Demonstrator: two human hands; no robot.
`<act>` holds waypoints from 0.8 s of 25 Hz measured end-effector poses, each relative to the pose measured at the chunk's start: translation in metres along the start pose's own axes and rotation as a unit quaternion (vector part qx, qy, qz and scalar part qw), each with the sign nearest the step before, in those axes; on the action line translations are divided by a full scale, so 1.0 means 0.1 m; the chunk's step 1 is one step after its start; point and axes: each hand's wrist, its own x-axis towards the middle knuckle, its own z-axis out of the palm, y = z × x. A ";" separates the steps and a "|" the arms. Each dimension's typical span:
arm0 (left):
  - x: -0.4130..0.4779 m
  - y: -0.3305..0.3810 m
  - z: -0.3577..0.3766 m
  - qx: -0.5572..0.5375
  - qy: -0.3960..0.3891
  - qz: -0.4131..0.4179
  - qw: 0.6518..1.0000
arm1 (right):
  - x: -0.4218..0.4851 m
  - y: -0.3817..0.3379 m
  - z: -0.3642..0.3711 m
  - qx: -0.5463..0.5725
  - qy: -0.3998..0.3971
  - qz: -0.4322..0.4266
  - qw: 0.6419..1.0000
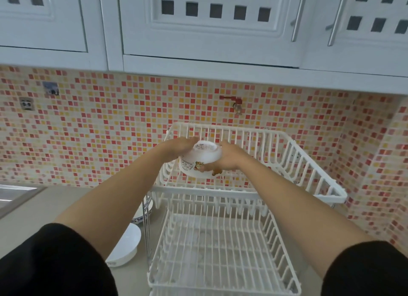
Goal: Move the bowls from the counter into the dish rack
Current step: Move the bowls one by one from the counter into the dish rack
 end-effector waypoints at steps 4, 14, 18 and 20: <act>-0.09 0.05 0.03 0.015 0.008 0.008 1.000 | -0.12 0.04 -0.12 0.045 -0.040 0.031 0.998; -0.73 -0.21 -0.78 0.042 0.264 0.070 0.961 | 0.01 -1.01 0.02 0.099 0.165 -0.097 0.976; -1.05 -0.85 -1.22 0.079 0.304 -0.002 0.949 | 0.05 -1.84 0.51 0.031 0.136 -0.177 0.974; -1.22 -1.26 -1.41 0.095 0.319 -0.063 0.941 | -0.01 -2.21 0.79 -0.012 0.108 -0.209 0.972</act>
